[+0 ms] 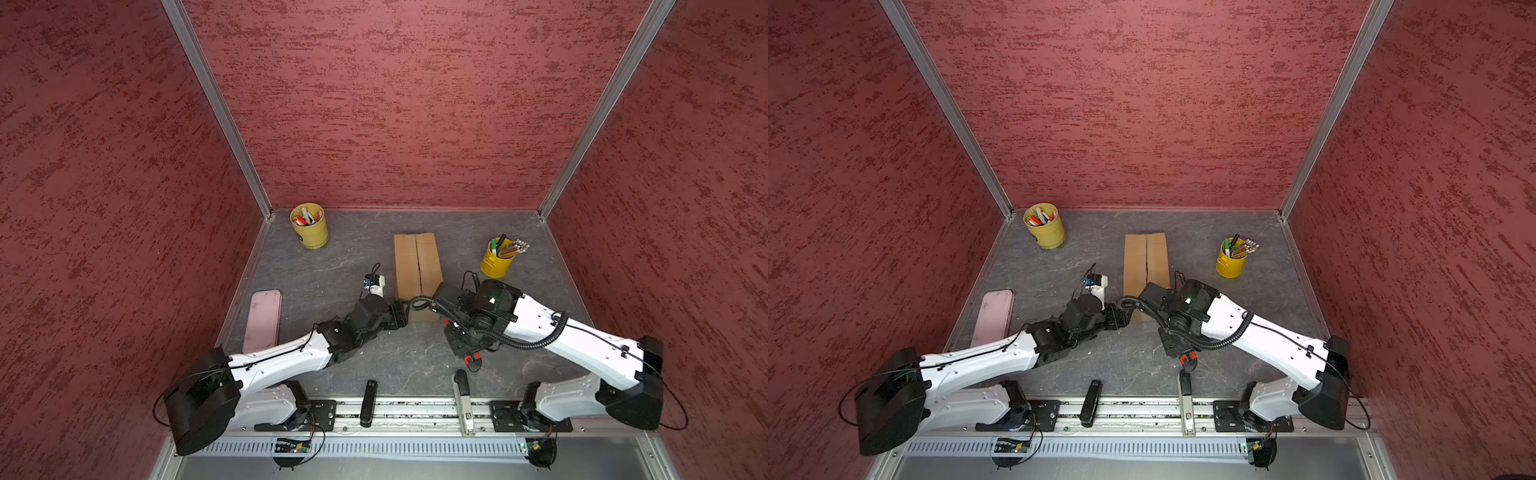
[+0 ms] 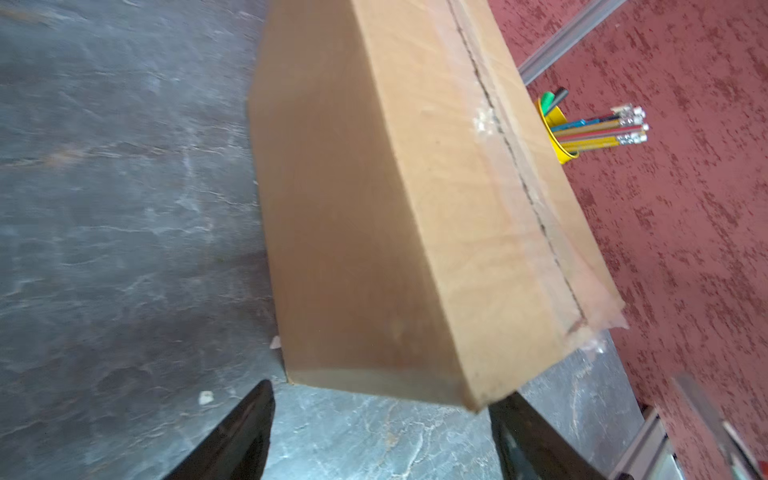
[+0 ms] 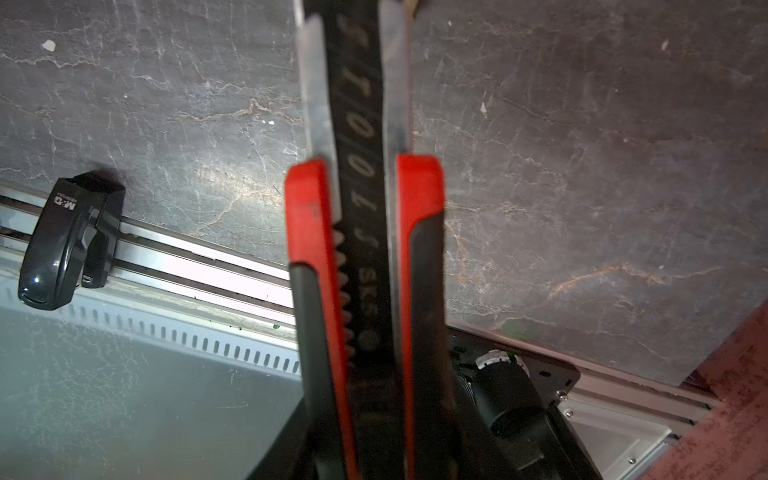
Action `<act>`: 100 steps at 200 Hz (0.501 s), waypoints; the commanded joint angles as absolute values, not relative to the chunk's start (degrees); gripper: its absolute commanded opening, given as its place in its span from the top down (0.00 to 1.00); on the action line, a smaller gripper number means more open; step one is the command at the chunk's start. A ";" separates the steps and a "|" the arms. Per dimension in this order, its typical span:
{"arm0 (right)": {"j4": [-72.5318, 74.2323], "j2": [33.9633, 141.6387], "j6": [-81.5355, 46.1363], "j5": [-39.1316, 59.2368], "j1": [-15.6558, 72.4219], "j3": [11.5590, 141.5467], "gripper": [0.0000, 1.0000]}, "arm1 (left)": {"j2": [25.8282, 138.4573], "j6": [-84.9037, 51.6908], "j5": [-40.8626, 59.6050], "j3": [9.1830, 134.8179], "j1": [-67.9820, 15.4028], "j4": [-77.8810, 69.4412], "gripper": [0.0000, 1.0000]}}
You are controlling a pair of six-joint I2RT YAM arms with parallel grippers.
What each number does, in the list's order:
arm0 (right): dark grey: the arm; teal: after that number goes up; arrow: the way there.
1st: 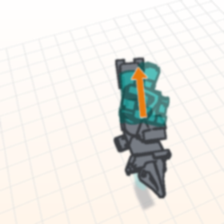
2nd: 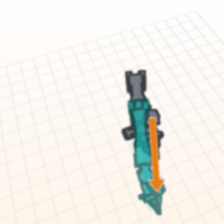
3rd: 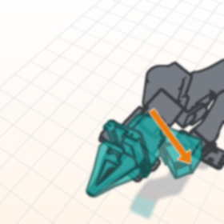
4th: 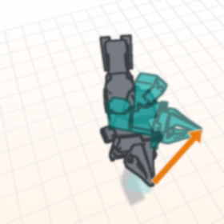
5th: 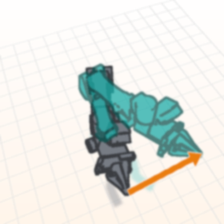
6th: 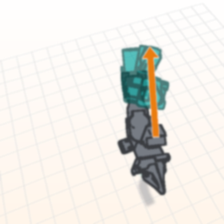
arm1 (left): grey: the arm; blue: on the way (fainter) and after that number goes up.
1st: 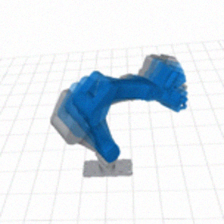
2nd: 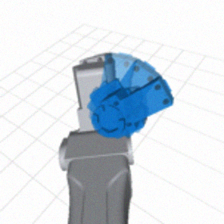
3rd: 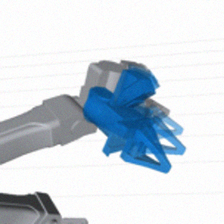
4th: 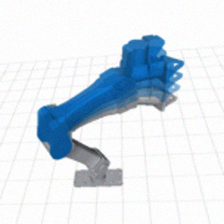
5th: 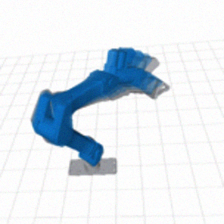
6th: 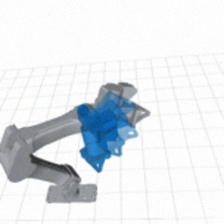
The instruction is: Unpack the express box
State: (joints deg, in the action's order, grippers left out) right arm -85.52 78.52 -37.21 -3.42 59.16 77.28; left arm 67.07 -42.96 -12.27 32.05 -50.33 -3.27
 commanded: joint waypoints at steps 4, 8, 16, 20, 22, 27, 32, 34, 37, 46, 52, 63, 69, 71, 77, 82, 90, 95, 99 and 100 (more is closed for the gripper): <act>-86.76 76.68 -39.02 -7.29 58.86 79.22 1.00 | 64.09 -43.49 -13.46 30.89 -47.47 -0.46 0.19; -86.63 76.57 -39.02 -7.49 58.60 79.22 1.00 | 63.66 -43.45 -13.40 30.78 -47.04 -0.17 0.19; -86.15 76.24 -39.00 -7.88 57.92 79.11 1.00 | 62.76 -43.34 -13.32 30.53 -46.10 0.43 0.19; -85.94 76.08 -39.00 -8.12 57.51 78.98 1.00 | 62.28 -43.25 -13.21 30.42 -45.65 0.80 0.19; -85.73 75.99 -39.06 -8.27 57.25 78.94 1.00 | 62.06 -43.20 -13.15 30.39 -45.40 1.06 0.19; -85.19 75.77 -38.86 -8.42 56.58 78.70 1.00 | 61.44 -43.16 -13.05 30.42 -44.83 1.58 0.19; -84.53 75.60 -38.59 -8.65 55.90 78.48 1.00 | 60.92 -43.15 -12.86 30.44 -44.27 2.24 0.18; -84.24 75.52 -38.47 -8.62 55.55 78.44 1.00 | 60.71 -43.04 -12.77 30.42 -44.12 2.40 0.19; -83.75 75.51 -38.21 -8.68 55.10 78.28 1.00 | 60.39 -43.00 -12.68 30.41 -43.78 2.76 0.18; -82.35 75.42 -37.63 -8.87 53.47 77.61 1.00 | 59.50 -42.79 -12.14 30.49 -42.90 3.84 0.18; -81.23 75.41 -37.08 -8.95 52.24 77.11 1.00 | 58.97 -42.68 -11.84 30.63 -42.37 4.55 0.18; -78.73 75.35 -35.99 -8.99 50.01 76.07 1.00 | 58.10 -42.46 -11.37 30.97 -41.48 5.71 0.17; -77.10 75.34 -35.57 -8.69 48.58 75.49 1.00 | 57.69 -42.28 -11.02 31.15 -41.00 6.39 0.16; -76.49 75.33 -35.35 -8.59 48.07 75.32 1.00 | 57.62 -42.17 -10.86 31.19 -40.86 6.52 0.16; -74.80 75.33 -34.80 -8.17 46.86 74.72 1.00 | 57.28 -42.01 -10.41 31.43 -40.34 7.09 0.15; -73.51 75.47 -34.26 -7.84 45.71 74.27 1.00 | 57.09 -41.84 -9.92 31.63 -39.90 7.57 0.15; -71.77 75.90 -33.51 -7.61 44.36 73.79 1.00 | 56.89 -41.54 -9.23 31.96 -39.12 8.26 0.12; -70.85 76.40 -32.97 -7.56 43.58 73.59 1.00 | 56.74 -41.23 -8.79 32.26 -38.65 8.56 0.09; -70.29 76.79 -32.49 -7.56 43.05 73.44 1.00 | 56.65 -41.05 -8.36 32.44 -38.36 8.76 0.08; -70.13 76.89 -32.42 -7.60 42.88 73.41 1.00 | 56.63 -41.05 -8.27 32.43 -38.30 8.82 0.08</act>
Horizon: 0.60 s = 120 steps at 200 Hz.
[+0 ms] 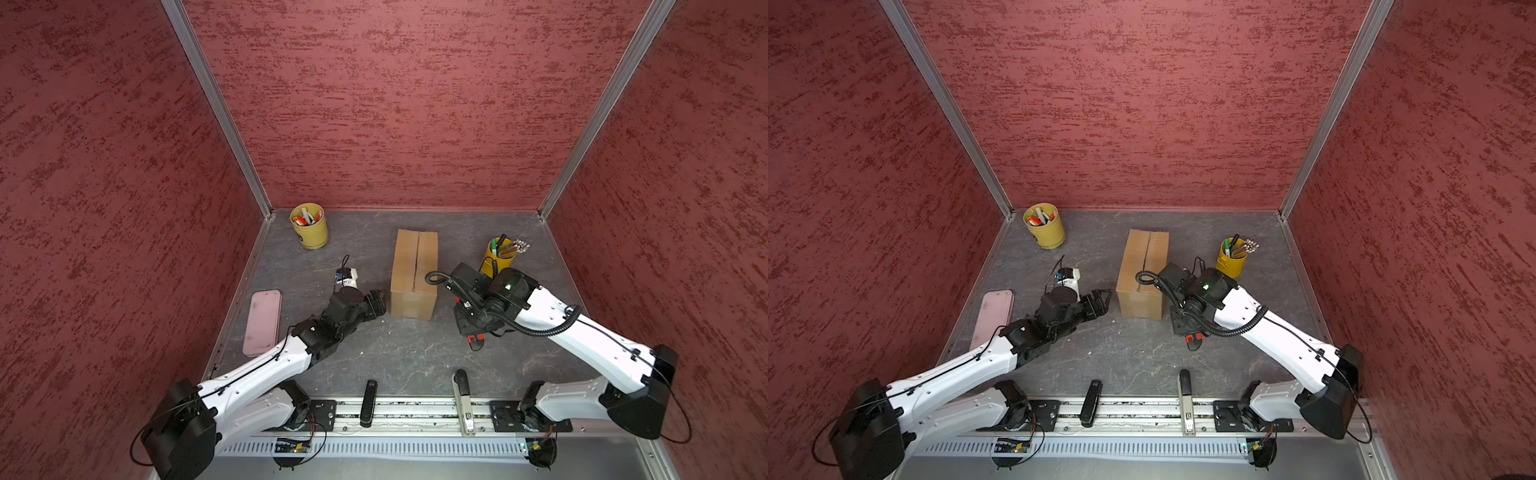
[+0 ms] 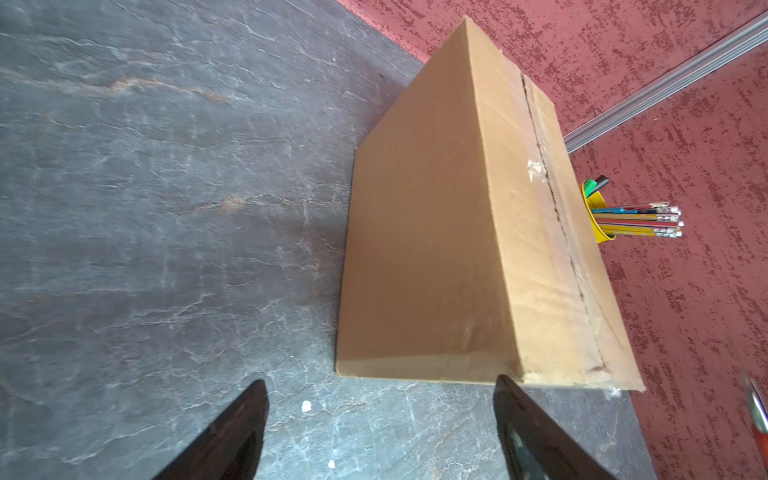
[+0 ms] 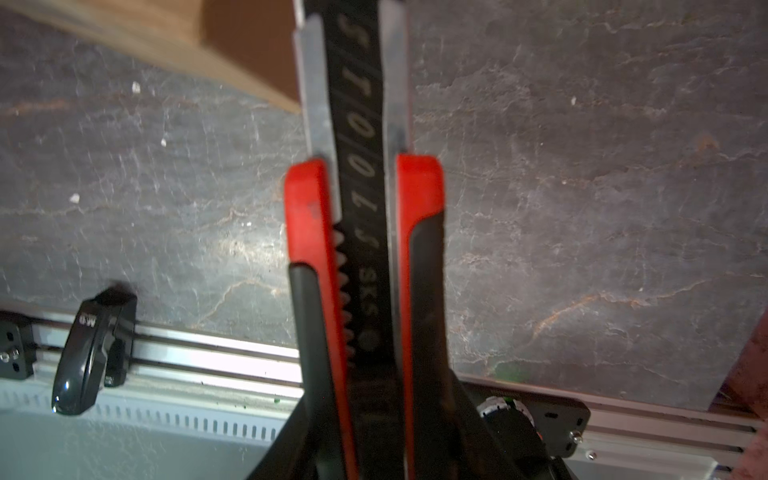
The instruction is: Unpack the express box
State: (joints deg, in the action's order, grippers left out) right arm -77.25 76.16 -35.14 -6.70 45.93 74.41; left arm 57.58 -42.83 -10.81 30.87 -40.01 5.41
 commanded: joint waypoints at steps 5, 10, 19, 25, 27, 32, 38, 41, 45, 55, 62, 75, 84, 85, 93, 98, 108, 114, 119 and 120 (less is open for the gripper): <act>-69.50 77.53 -31.91 -7.69 42.25 73.24 1.00 | 56.52 -40.81 -7.92 32.71 -37.89 9.20 0.06; -68.86 78.02 -31.47 -7.82 41.48 73.07 1.00 | 56.43 -40.61 -7.54 32.84 -37.52 9.43 0.04; -67.47 78.81 -30.68 -8.00 40.13 72.67 1.00 | 56.21 -40.24 -7.13 33.31 -36.95 9.95 0.00; -66.31 79.36 -30.15 -7.79 39.26 72.23 1.00 | 56.16 -39.97 -6.83 33.56 -36.60 10.28 0.00; -65.88 79.50 -30.06 -7.68 38.97 72.02 1.00 | 56.16 -39.94 -6.78 33.75 -36.46 10.35 0.00; -64.79 79.82 -29.44 -7.27 38.27 71.50 1.00 | 56.16 -39.70 -6.62 33.99 -36.20 10.65 0.00; -63.33 80.12 -29.00 -6.69 37.44 70.83 1.00 | 56.25 -39.48 -6.42 34.39 -35.85 10.88 0.00; -62.62 80.30 -28.79 -6.34 37.03 70.43 1.00 | 56.33 -39.32 -6.22 34.60 -35.65 11.09 0.00; -61.62 80.53 -28.48 -5.79 36.43 69.92 1.00 | 56.40 -39.21 -6.08 34.85 -35.41 11.27 0.00; -59.51 81.09 -27.69 -4.98 35.25 68.71 1.00 | 56.59 -38.93 -5.85 35.51 -34.78 11.80 0.00; -58.27 81.52 -27.23 -4.68 34.48 67.88 1.00 | 56.84 -38.68 -5.74 35.98 -34.35 12.15 0.00; -56.20 82.28 -26.43 -4.20 33.22 66.46 1.00 | 57.36 -38.21 -5.61 36.94 -33.70 12.47 0.00; -54.71 82.68 -25.91 -3.90 32.35 65.48 1.00 | 57.80 -37.97 -5.63 37.71 -33.36 12.78 0.00; -54.56 82.73 -25.88 -3.84 32.26 65.35 1.00 | 57.86 -37.93 -5.63 37.75 -33.29 12.85 0.00; -53.17 82.96 -25.51 -3.54 31.45 64.44 1.00 | 58.30 -37.72 -5.65 38.39 -33.10 12.97 0.00; -52.29 82.97 -25.26 -3.29 30.96 63.91 1.00 | 58.57 -37.71 -5.66 38.61 -32.98 12.92 0.00; -50.38 82.97 -24.77 -2.84 29.97 62.69 1.00 | 59.12 -37.71 -5.63 39.14 -32.83 12.96 0.00; -49.31 84.71 -24.53 -2.53 29.38 62.08 1.00 | 59.44 -37.70 -5.63 39.44 -32.78 13.01 0.00; -48.35 85.11 -24.40 -2.26 28.92 61.51 1.00 | 59.73 -37.70 -5.56 39.75 -32.77 13.01 0.00; -48.13 85.18 -24.37 -2.23 28.83 61.43 1.00 | 59.79 -37.71 -5.55 39.78 -32.78 13.01 0.00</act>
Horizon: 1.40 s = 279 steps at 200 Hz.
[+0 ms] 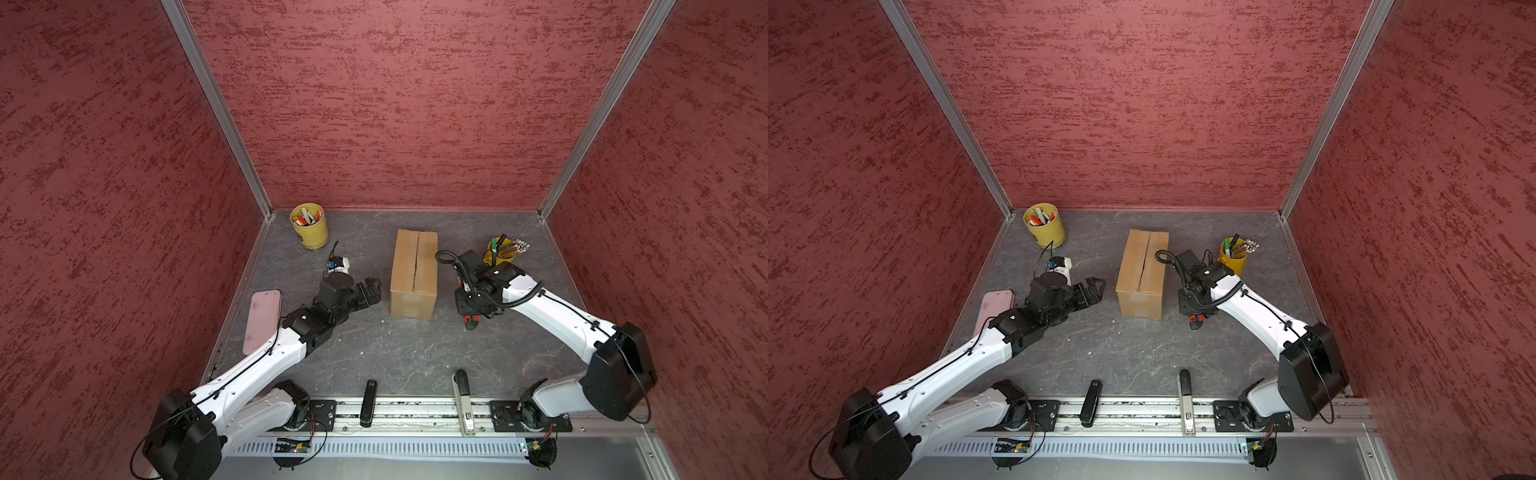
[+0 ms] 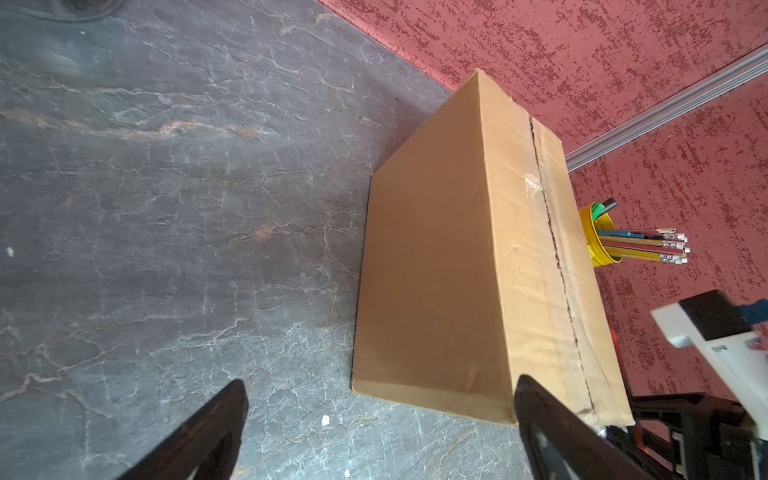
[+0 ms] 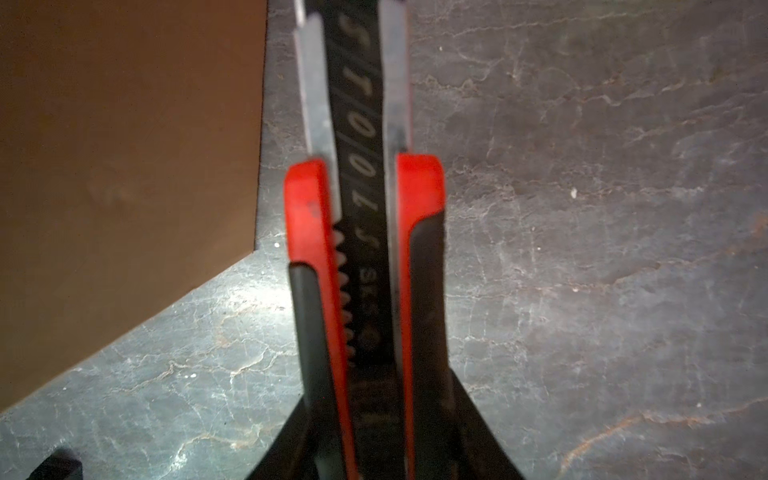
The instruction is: Unpack the express box
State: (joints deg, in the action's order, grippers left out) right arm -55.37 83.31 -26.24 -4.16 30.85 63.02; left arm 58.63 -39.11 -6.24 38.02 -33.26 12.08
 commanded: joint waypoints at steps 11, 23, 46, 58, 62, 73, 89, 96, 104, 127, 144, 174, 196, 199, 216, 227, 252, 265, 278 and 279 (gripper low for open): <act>-46.18 86.13 -23.88 -1.49 27.93 60.38 1.00 | 60.41 -37.75 -5.54 40.31 -32.70 13.27 0.00; -44.16 87.35 -23.41 -0.85 27.06 59.54 1.00 | 61.05 -37.75 -5.58 40.90 -32.70 13.50 0.00; -41.40 90.30 -22.30 -0.22 25.62 58.56 1.00 | 61.87 -37.71 -5.64 41.96 -32.61 14.15 0.00; -40.34 91.92 -21.77 0.00 25.01 58.36 1.00 | 62.18 -37.66 -5.71 42.35 -32.61 14.47 0.00; -39.99 92.34 -21.67 0.07 24.80 58.28 1.00 | 62.22 -37.70 -5.71 42.51 -32.61 14.55 0.00; -39.19 93.39 -21.32 0.24 24.31 58.10 1.00 | 62.40 -37.71 -5.84 42.87 -32.56 14.98 0.00; -38.31 94.51 -21.01 0.34 23.91 57.93 1.00 | 62.46 -37.64 -5.98 43.37 -32.56 15.68 0.00; -37.92 94.88 -20.90 0.31 23.77 57.85 1.00 | 62.40 -37.68 -6.04 43.54 -32.54 16.05 0.00; -37.56 95.31 -20.76 0.39 23.65 57.66 1.00 | 62.24 -37.63 -6.06 43.63 -32.54 16.46 0.00; -36.51 96.56 -20.65 0.51 23.47 57.15 1.00 | 61.66 -37.62 -6.25 43.85 -32.52 17.63 0.00; -35.68 97.35 -20.61 0.45 23.25 56.87 1.00 | 61.27 -37.54 -6.33 44.12 -32.51 18.68 0.00; -34.36 98.80 -20.74 0.79 22.99 56.25 0.99 | 60.91 -37.37 -6.33 44.21 -32.26 19.94 0.00; -33.80 99.57 -20.74 1.10 22.85 55.88 0.94 | 61.08 -37.40 -6.07 44.29 -32.00 20.18 0.00; -33.81 99.69 -20.63 1.07 22.85 55.84 0.93 | 61.15 -37.40 -5.99 44.25 -31.99 20.13 0.00; -33.78 99.76 -20.65 0.72 22.76 55.64 0.85 | 61.42 -37.42 -5.89 44.38 -31.91 20.14 0.00; -33.84 99.69 -20.61 0.72 22.71 55.48 0.80 | 61.52 -37.53 -5.72 44.30 -31.90 20.06 0.00; -33.78 99.13 -20.65 0.44 22.75 54.99 0.71 | 61.61 -37.71 -5.31 44.10 -31.90 19.91 0.00; -33.85 98.76 -20.74 0.40 22.72 54.76 0.67 | 61.53 -37.80 -5.22 44.03 -31.78 19.87 0.00; -34.09 98.48 -20.83 0.21 22.75 54.67 0.64 | 61.44 -37.72 -5.14 43.99 -31.82 19.93 0.00; -34.09 98.41 -20.87 0.15 22.71 54.62 0.64 | 61.44 -37.76 -5.16 43.97 -31.82 19.94 0.00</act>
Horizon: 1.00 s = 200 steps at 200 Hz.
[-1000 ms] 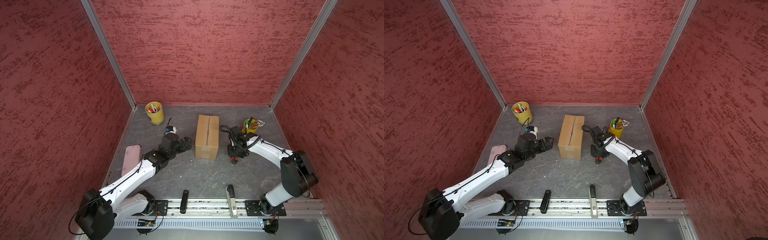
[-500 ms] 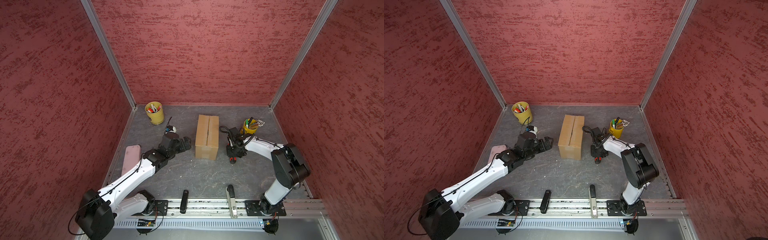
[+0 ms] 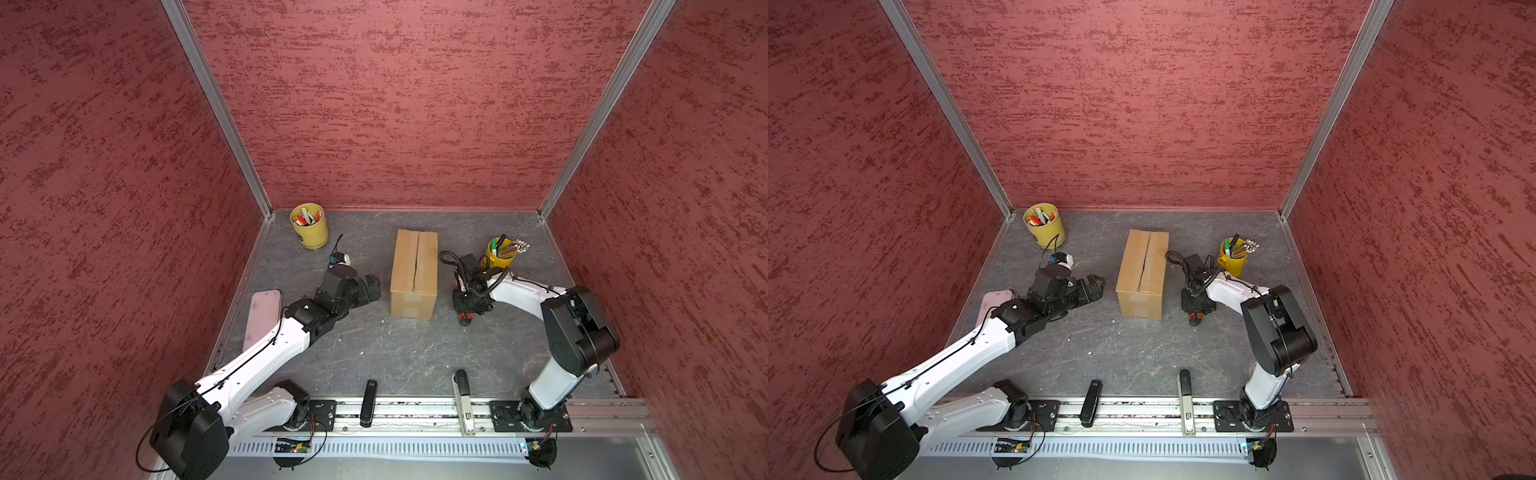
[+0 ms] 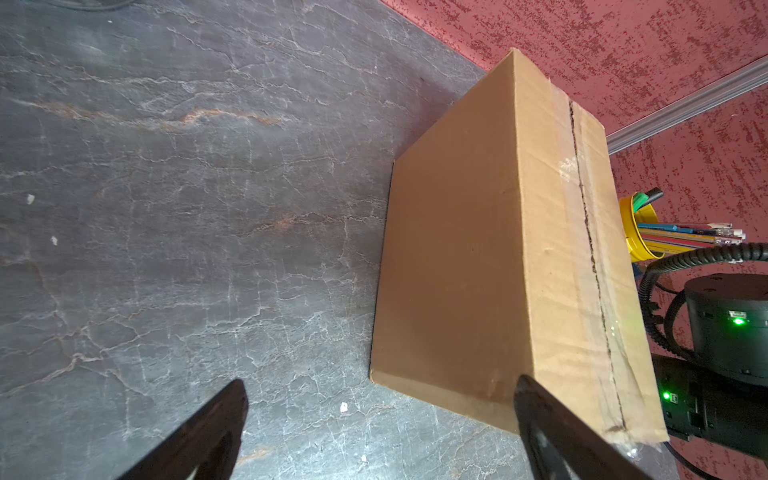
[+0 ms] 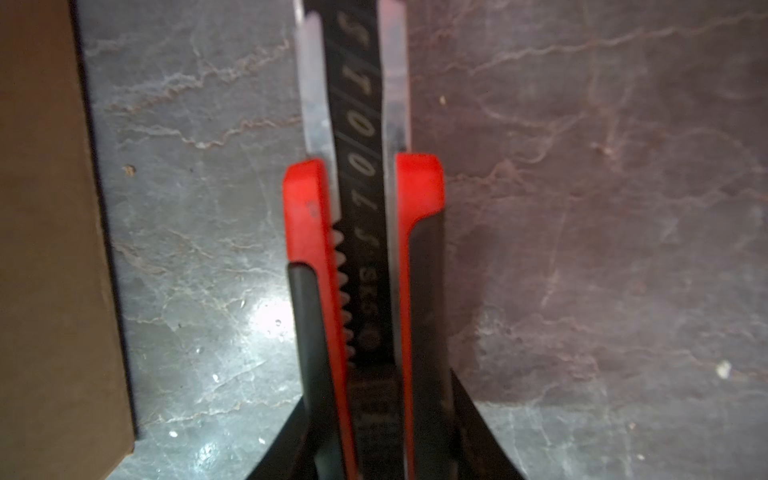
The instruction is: Unpack the express box
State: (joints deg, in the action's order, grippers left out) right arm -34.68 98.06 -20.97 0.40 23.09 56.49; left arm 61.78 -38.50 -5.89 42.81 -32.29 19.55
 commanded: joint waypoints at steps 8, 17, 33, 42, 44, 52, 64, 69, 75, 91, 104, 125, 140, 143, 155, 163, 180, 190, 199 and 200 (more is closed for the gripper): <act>-34.13 98.19 -20.92 0.12 22.70 54.65 0.63 | 61.37 -37.71 -5.02 43.95 -31.68 19.95 0.00; -34.22 97.96 -21.01 0.02 22.70 54.58 0.61 | 61.35 -37.64 -4.93 43.87 -31.56 19.87 0.00; -34.53 97.66 -21.09 -0.11 22.76 54.79 0.57 | 61.35 -37.55 -4.53 43.77 -31.21 19.87 0.00; -34.64 97.48 -21.17 -0.30 22.74 54.76 0.56 | 61.41 -37.53 -4.27 43.72 -30.99 19.86 0.00; -34.70 97.41 -21.18 -0.34 22.74 54.80 0.56 | 61.43 -37.53 -4.23 43.69 -30.95 19.78 0.00; -34.85 97.25 -21.23 -0.40 22.71 54.84 0.55 | 61.50 -37.55 -3.90 43.67 -30.64 19.64 0.00; -35.17 97.13 -21.27 -0.44 22.72 55.04 0.53 | 61.74 -37.42 -3.31 43.75 -30.25 19.21 0.00; -35.36 97.12 -21.21 -0.43 22.76 55.13 0.52 | 61.86 -37.23 -3.10 43.85 -30.08 19.08 0.00; -35.50 97.04 -21.14 -0.50 22.70 55.20 0.51 | 62.08 -37.04 -2.83 43.92 -29.77 18.90 0.00; -35.92 96.57 -21.18 -0.69 22.76 55.43 0.51 | 62.78 -36.40 -1.92 44.49 -28.94 18.63 0.00; -36.40 95.97 -21.27 -1.05 22.70 55.54 0.50 | 63.72 -35.72 -0.80 45.27 -28.03 18.54 0.00; -37.24 94.26 -21.46 -1.05 22.70 56.03 0.50 | 66.36 -34.04 0.94 47.33 -26.52 18.37 0.00; -37.99 92.22 -21.70 -1.18 22.73 56.50 0.50 | 68.99 -32.63 1.94 49.43 -25.59 18.46 0.00; -38.18 91.76 -21.73 -1.28 22.76 56.63 0.50 | 69.60 -32.37 2.20 49.81 -25.31 18.41 0.01; -39.05 89.44 -22.04 -1.89 22.75 57.19 0.50 | 71.89 -31.28 3.55 51.45 -24.35 17.99 0.01; -39.51 87.70 -22.30 -2.17 22.76 57.54 0.50 | 73.51 -30.46 4.53 52.71 -23.75 17.37 0.01; -40.40 84.03 -22.86 -2.37 22.84 58.21 0.51 | 77.33 -28.98 7.08 55.87 -22.33 16.66 0.00; -40.69 81.26 -23.49 -2.19 22.85 58.44 0.53 | 79.83 -27.96 8.22 58.17 -21.85 16.46 0.00; -40.56 79.42 -24.05 -1.82 22.84 58.38 0.55 | 82.18 -27.17 8.85 60.30 -21.63 16.48 0.01; -40.54 79.22 -24.11 -1.74 22.85 58.37 0.55 | 82.31 -27.08 8.91 60.56 -21.62 16.50 0.01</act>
